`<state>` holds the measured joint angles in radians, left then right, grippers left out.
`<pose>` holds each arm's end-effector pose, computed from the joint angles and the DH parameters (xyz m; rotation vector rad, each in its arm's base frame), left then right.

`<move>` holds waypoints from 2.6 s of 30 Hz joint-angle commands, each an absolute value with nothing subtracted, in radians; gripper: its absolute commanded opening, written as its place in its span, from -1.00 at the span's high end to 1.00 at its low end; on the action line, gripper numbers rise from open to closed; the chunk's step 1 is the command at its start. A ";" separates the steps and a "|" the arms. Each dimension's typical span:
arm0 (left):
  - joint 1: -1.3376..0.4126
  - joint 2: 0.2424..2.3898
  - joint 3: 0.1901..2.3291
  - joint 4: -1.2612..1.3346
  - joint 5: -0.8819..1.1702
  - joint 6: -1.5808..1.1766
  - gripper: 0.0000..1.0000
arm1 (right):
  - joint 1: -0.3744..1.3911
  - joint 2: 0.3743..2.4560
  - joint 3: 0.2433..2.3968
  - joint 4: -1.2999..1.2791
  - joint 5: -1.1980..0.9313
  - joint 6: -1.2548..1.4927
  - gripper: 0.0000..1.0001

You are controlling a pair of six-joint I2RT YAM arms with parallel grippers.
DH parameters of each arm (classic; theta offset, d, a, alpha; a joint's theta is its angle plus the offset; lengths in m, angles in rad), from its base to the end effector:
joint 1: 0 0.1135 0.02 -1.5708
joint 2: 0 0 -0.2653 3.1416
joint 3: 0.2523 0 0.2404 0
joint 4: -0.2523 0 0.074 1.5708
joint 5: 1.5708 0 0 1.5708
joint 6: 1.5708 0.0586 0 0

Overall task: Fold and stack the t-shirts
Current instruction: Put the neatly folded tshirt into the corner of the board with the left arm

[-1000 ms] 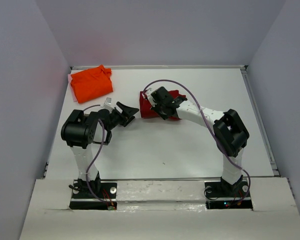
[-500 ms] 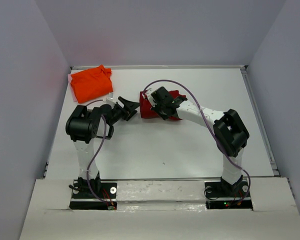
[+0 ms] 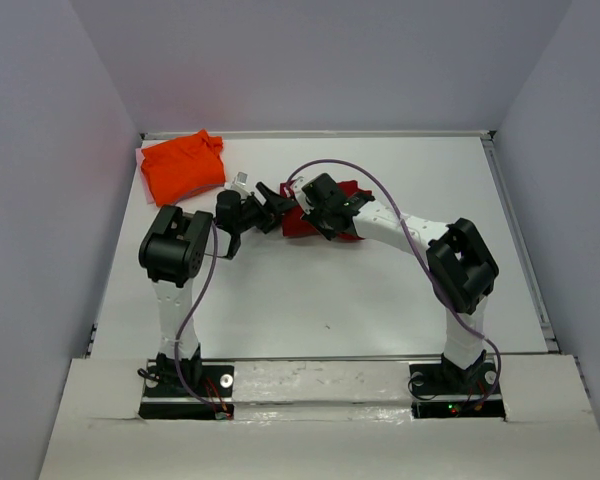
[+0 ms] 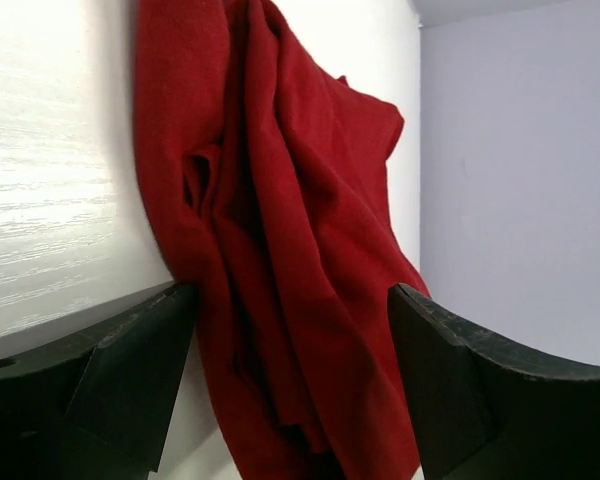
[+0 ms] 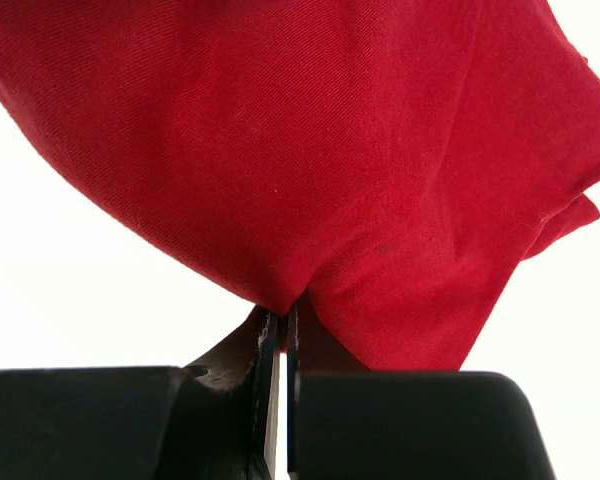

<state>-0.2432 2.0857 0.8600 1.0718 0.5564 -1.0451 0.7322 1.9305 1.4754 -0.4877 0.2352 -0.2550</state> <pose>0.3887 -0.1283 0.1267 -0.3083 1.8992 -1.3885 0.3258 0.2745 0.2074 -1.0900 2.2265 -0.0943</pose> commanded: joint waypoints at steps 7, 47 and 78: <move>-0.245 1.962 0.859 0.682 0.509 -0.835 -0.81 | 0.727 1.894 1.500 -0.486 0.227 -0.253 1.00; -0.296 2.078 0.857 0.956 0.611 -0.983 -0.81 | 0.727 1.884 1.497 -0.495 0.196 -0.247 1.00; -0.253 2.235 1.161 0.801 0.646 -0.994 0.47 | 0.727 1.879 1.502 -0.532 0.196 -0.235 1.00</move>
